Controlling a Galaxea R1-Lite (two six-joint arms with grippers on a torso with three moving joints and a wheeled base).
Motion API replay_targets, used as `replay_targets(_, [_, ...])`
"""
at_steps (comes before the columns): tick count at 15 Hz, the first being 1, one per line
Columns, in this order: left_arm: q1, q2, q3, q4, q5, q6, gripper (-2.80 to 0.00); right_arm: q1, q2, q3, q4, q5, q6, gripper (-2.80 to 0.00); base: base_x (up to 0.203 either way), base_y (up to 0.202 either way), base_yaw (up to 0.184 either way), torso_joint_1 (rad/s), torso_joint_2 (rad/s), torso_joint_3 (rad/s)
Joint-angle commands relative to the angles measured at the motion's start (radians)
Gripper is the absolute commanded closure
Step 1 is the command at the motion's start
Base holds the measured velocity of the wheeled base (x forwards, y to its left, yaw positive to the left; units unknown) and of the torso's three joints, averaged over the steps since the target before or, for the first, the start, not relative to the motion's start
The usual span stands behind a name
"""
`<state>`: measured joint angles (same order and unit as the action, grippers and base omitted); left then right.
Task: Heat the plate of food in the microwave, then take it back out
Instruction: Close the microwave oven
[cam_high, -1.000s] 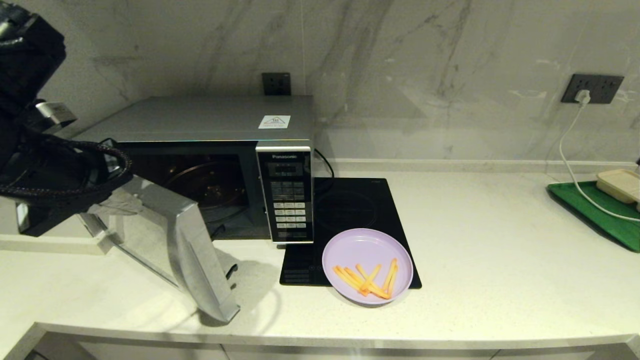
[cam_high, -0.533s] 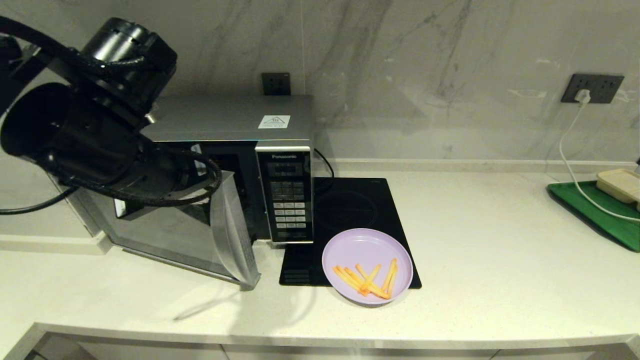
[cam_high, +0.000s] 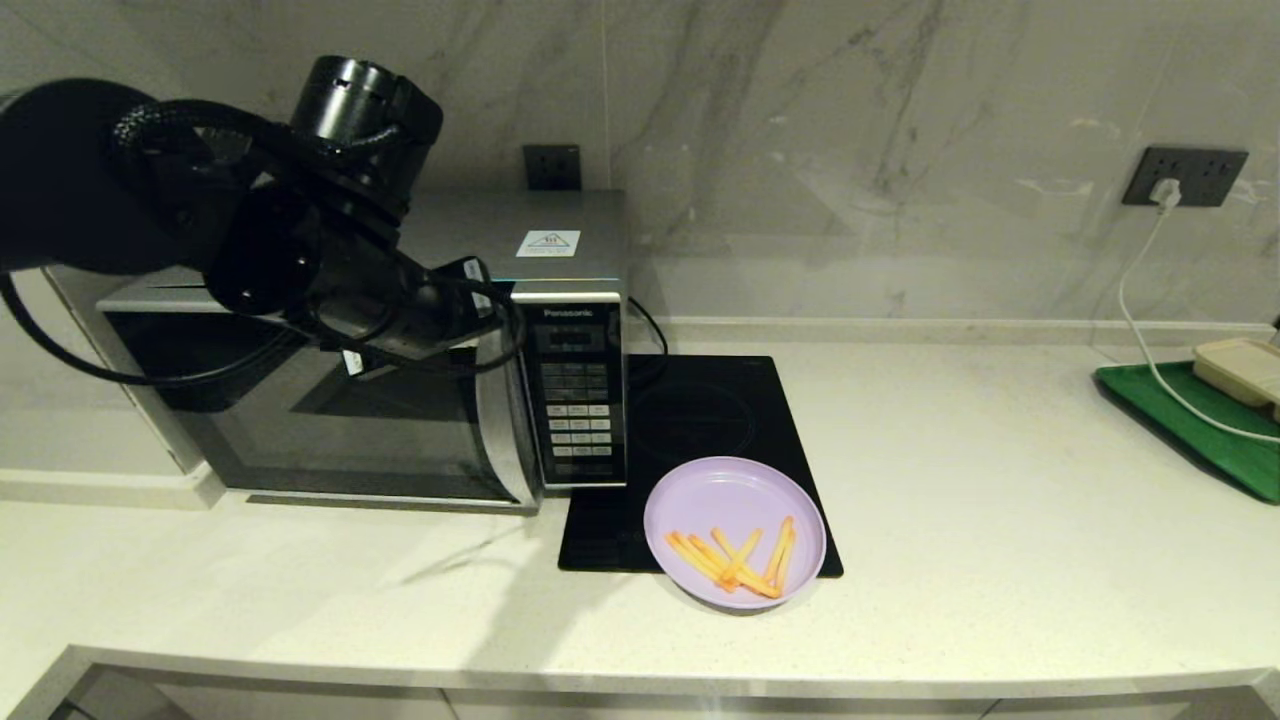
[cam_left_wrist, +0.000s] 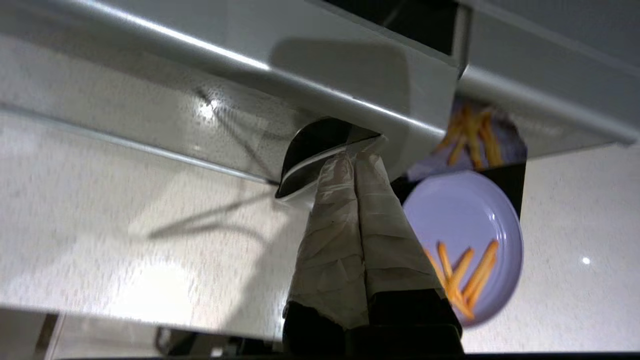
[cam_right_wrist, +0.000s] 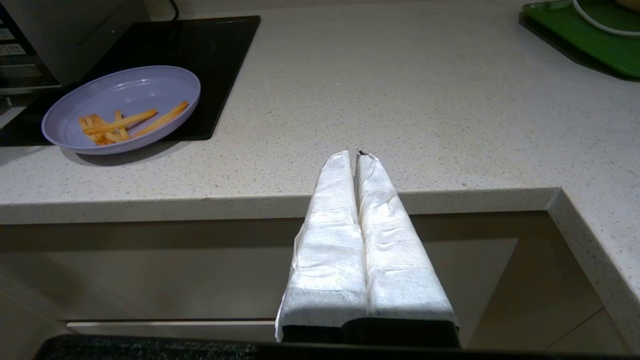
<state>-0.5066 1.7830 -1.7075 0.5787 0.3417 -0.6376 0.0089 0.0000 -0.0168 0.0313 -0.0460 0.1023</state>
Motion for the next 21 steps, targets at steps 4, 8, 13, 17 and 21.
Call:
replay_targets(4, [0.001, 0.063, -0.004, -0.117, 0.035, 0.054, 0.00, 0.000, 0.000, 0.000, 0.001, 0.000, 0.000, 0.00, 0.000, 0.000, 0.000, 0.000, 0.00, 0.000])
replay_targets(8, [0.002, 0.081, -0.003, -0.203, 0.060, 0.092, 0.00, 0.000, 0.000, 0.000, 0.001, 0.000, 0.000, 0.00, 0.000, 0.000, 0.000, 0.000, 0.00, 0.000])
replay_targets(13, [-0.014, 0.019, 0.032, -0.238, 0.104, 0.134, 0.00, 0.000, 0.000, 0.000, 0.001, 0.000, 0.000, 0.00, 0.000, 0.000, 0.000, 0.000, 0.00, 0.000])
replay_targets(17, [-0.106, -0.200, 0.226, -0.234, 0.118, 0.210, 0.00, 0.000, 0.000, 0.000, 0.001, 0.000, 0.000, 0.00, 0.000, 0.000, 0.000, 0.000, 0.00, 0.000])
replay_targets(21, [-0.209, -0.386, 0.399, -0.234, 0.219, 0.251, 0.00, 0.000, 0.000, 0.000, 0.001, 0.000, 0.000, 0.00, 0.000, 0.000, 0.000, 0.000, 0.00, 0.000])
